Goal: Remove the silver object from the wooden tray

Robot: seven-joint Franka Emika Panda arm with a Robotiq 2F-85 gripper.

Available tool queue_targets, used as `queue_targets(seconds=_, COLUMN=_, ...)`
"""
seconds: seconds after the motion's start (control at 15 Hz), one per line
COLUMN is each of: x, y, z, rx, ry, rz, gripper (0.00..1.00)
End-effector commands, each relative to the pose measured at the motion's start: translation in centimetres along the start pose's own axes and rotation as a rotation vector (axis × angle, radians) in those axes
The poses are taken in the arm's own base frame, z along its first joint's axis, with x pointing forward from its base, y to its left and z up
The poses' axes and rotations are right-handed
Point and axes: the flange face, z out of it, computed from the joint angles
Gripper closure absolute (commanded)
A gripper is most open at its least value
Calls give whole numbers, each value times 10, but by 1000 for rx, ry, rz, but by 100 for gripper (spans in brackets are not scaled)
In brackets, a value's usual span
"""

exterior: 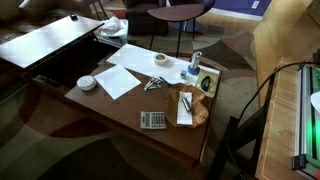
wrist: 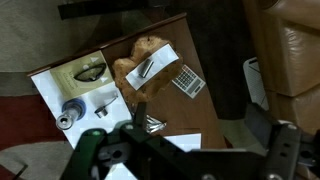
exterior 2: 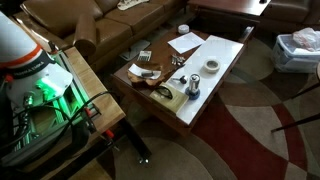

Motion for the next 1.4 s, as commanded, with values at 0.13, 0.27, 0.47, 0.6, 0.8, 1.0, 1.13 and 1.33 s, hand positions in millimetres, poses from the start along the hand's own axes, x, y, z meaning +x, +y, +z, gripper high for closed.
queue_targets(seconds=0.13, x=7, y=-4, z=90, rx=-141, ry=74, rz=182, gripper=0)
queue_targets(seconds=0.27, x=10, y=2, z=124, rx=-172, ry=101, rz=257, gripper=0)
queue_targets(seconds=0.47, x=8, y=12, z=182, rx=-175, ry=50, rz=349, gripper=0)
queue_targets(seconds=0.6, x=3, y=14, z=213, rx=-122, ry=-102, rz=311, gripper=0)
queue_targets(seconds=0.8, x=2, y=15, z=211, rx=-141, ry=-74, rz=316, gripper=0)
queue_targets(seconds=1.0, x=4, y=15, z=215, rx=-138, ry=-86, rz=318, gripper=0)
queue_targets(seconds=1.13, x=14, y=10, z=238, rx=-134, ry=-40, rz=482, gripper=0)
queue_targets(seconds=1.33, x=16, y=2, z=294, rx=-123, ry=39, rz=635, gripper=0)
